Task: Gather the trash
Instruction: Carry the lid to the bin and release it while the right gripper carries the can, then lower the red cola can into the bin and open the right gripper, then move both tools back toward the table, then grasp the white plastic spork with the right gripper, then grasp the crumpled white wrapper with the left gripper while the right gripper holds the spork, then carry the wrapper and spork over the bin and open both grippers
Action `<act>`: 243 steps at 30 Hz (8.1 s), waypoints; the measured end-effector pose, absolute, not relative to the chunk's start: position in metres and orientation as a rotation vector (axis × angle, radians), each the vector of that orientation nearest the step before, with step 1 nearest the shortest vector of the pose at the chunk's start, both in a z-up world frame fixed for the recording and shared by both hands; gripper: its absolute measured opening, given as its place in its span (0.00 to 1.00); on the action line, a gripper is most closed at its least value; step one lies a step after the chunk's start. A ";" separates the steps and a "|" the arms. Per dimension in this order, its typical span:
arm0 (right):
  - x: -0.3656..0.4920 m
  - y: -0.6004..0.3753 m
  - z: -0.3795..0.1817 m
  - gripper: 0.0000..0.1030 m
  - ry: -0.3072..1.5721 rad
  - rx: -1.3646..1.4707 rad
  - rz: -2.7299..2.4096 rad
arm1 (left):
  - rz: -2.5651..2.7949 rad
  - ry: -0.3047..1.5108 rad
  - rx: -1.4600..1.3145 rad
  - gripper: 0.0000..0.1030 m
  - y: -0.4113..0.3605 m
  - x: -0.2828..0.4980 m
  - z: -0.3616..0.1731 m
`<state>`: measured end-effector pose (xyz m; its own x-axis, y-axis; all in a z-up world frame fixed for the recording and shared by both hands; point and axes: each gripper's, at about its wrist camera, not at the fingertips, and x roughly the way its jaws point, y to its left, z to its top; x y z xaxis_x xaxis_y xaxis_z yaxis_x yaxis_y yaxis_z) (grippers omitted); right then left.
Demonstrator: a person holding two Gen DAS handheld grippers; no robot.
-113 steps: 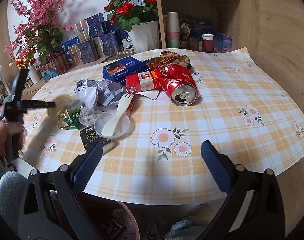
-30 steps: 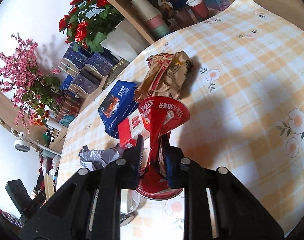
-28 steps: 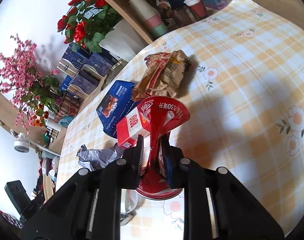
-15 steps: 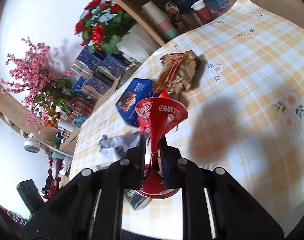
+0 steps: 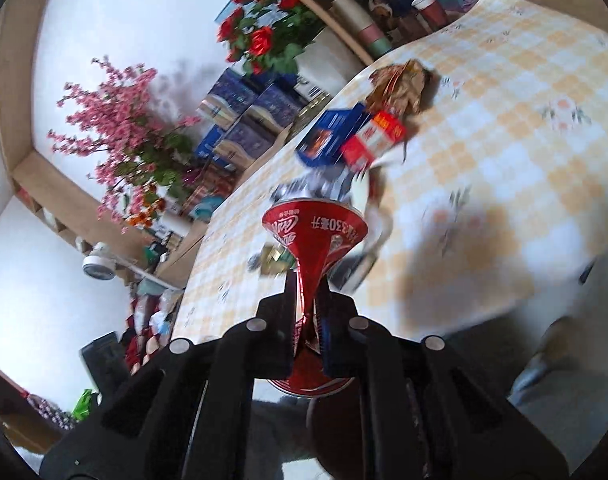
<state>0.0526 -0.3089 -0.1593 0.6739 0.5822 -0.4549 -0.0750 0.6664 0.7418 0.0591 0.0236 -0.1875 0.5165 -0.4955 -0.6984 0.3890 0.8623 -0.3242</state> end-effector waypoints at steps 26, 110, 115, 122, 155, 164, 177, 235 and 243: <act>0.013 -0.281 -0.241 0.12 0.861 0.769 0.456 | -0.537 1.090 0.132 0.58 -0.040 0.042 -0.289; 0.027 -0.240 -0.254 0.94 0.852 0.538 0.240 | -0.120 0.651 -0.171 0.94 0.055 0.023 -0.199; 0.025 -0.247 -0.225 0.94 0.721 0.446 0.220 | -0.107 0.642 -0.200 0.94 0.062 0.026 -0.195; 0.060 -0.252 -0.185 0.94 0.688 0.214 0.285 | -0.180 0.668 -0.299 0.94 0.071 0.056 -0.182; 0.247 -0.268 -0.222 0.22 1.007 0.445 0.341 | -0.274 0.872 -0.118 0.94 0.009 0.183 -0.192; 0.206 -0.284 -0.181 0.21 0.801 0.478 0.336 | -0.349 0.855 -0.099 0.94 0.004 0.183 -0.195; 0.183 -0.283 -0.166 0.07 0.716 0.467 0.361 | -0.410 0.869 -0.179 0.93 -0.008 0.198 -0.199; 0.061 -0.276 -0.150 0.07 0.639 0.449 0.370 | -0.575 0.842 -0.318 0.35 0.015 0.114 -0.138; 0.018 -0.255 -0.175 0.07 0.673 0.397 0.389 | -0.578 0.895 -0.140 0.36 0.012 0.045 -0.174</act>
<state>0.0182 -0.2549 -0.1751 0.7168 0.4669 -0.5179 -0.2162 0.8550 0.4715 0.0446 0.0123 -0.1742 0.4853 -0.5299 -0.6955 0.4160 0.8396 -0.3494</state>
